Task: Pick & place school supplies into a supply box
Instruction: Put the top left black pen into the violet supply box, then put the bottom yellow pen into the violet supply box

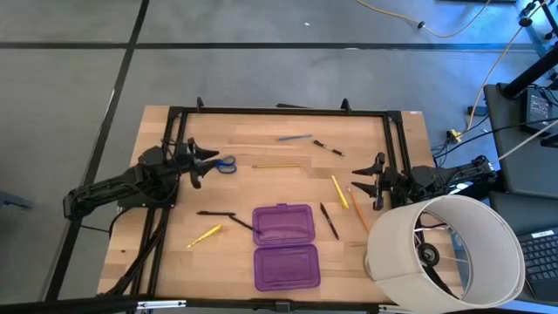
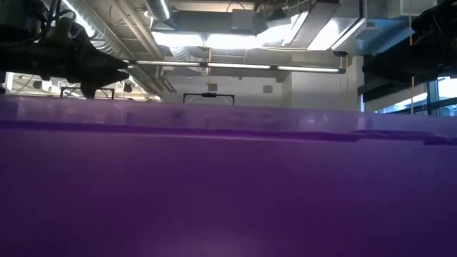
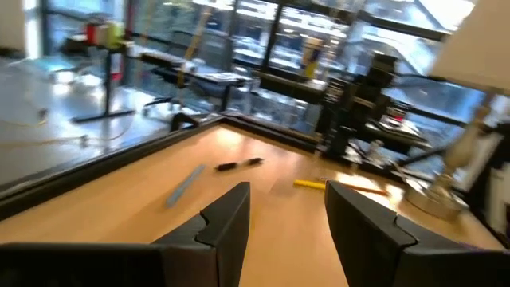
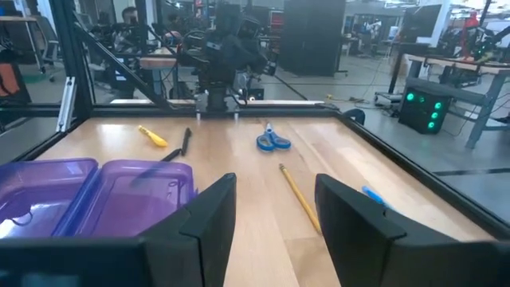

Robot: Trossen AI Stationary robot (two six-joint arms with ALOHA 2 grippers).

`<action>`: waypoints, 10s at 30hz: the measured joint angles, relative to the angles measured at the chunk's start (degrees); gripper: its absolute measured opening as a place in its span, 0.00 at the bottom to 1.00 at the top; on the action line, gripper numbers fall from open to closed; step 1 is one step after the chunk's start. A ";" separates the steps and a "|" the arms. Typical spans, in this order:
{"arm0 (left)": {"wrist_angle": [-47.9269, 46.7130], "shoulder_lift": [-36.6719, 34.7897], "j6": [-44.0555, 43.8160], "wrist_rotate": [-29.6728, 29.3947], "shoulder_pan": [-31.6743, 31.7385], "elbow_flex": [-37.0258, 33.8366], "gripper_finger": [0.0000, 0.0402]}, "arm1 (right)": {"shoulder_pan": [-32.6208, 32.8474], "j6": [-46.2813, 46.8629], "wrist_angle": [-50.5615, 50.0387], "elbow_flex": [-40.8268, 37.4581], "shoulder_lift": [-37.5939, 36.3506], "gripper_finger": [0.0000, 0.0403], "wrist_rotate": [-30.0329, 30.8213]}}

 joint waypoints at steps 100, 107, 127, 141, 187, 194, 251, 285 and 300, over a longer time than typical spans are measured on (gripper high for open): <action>-50.17 72.13 -20.06 -4.33 -39.17 36.15 0.41 | -0.01 1.18 0.11 0.00 0.04 0.44 7.89; -47.51 72.13 -22.09 -4.58 -39.43 36.15 0.45 | 0.00 1.18 0.11 0.00 0.04 0.44 7.89; -47.70 73.64 -26.84 -5.17 -43.52 32.25 0.34 | -0.01 1.38 0.09 0.00 0.04 0.44 7.89; -43.40 73.59 -21.14 -6.67 -43.54 28.94 0.20 | 0.00 1.44 0.11 0.00 0.02 0.44 7.89; -13.81 87.89 -12.47 -3.07 -43.56 54.02 0.10 | -0.02 1.36 0.13 0.00 0.02 0.44 7.91; -24.14 99.82 -13.73 -1.27 -45.41 68.30 0.10 | -0.02 -0.10 0.13 0.00 0.02 0.44 7.91; -45.72 116.50 -14.94 -1.87 -47.82 84.87 0.25 | -0.02 13.11 0.11 0.00 0.02 0.44 7.23; -61.62 100.72 -44.93 -20.68 -56.57 84.89 0.38 | 0.00 13.14 0.09 0.00 0.04 0.44 7.23; -76.76 100.89 -64.41 -15.72 -58.86 77.83 0.62 | 0.00 13.14 0.09 0.00 0.04 0.44 7.23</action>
